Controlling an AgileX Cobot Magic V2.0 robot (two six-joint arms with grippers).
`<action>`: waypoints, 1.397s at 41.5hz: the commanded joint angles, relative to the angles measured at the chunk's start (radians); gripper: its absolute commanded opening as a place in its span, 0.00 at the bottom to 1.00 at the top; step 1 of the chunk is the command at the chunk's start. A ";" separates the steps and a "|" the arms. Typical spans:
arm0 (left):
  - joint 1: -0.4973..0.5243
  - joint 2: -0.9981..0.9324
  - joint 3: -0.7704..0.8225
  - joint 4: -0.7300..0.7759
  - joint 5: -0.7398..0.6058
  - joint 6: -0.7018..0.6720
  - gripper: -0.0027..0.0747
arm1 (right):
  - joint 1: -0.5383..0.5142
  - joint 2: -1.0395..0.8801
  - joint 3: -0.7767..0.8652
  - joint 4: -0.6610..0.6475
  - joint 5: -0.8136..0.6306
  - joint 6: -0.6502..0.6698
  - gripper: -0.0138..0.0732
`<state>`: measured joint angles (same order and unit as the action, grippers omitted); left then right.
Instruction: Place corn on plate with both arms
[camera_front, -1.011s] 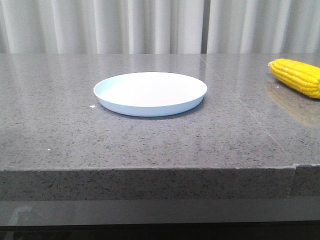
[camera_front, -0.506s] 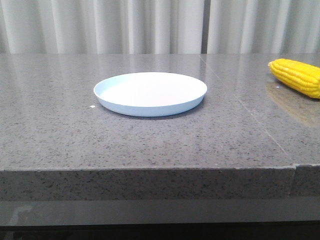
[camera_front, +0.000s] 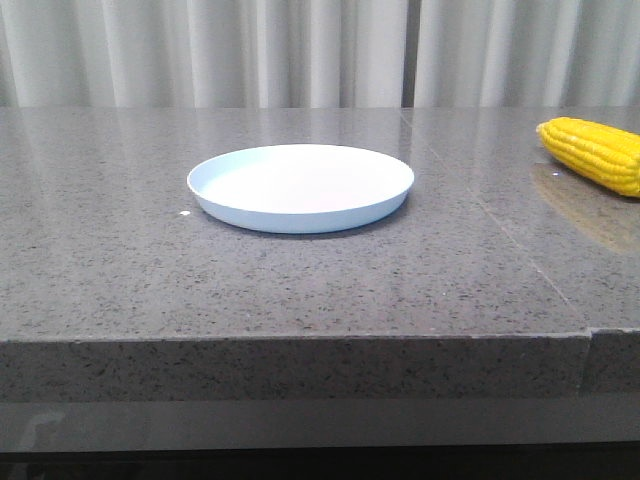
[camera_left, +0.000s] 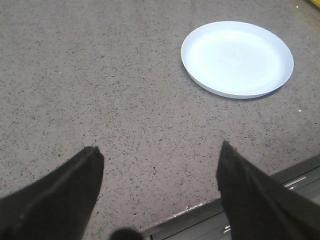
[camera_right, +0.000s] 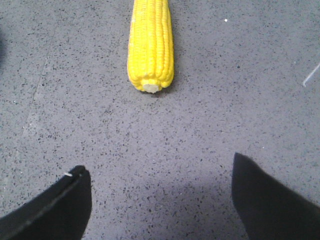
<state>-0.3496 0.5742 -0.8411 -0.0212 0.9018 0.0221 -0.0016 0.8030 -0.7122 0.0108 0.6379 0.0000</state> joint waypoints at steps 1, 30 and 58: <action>-0.009 0.003 -0.024 -0.009 -0.073 -0.011 0.65 | -0.008 0.001 -0.031 -0.011 -0.076 -0.008 0.85; -0.009 0.003 -0.024 -0.009 -0.073 -0.011 0.65 | -0.008 0.489 -0.493 0.011 0.151 -0.009 0.85; -0.009 0.003 -0.024 -0.009 -0.073 -0.011 0.65 | -0.007 1.019 -0.916 0.034 0.273 -0.011 0.84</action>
<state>-0.3496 0.5742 -0.8411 -0.0212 0.9018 0.0221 -0.0016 1.8373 -1.5758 0.0422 0.9371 0.0000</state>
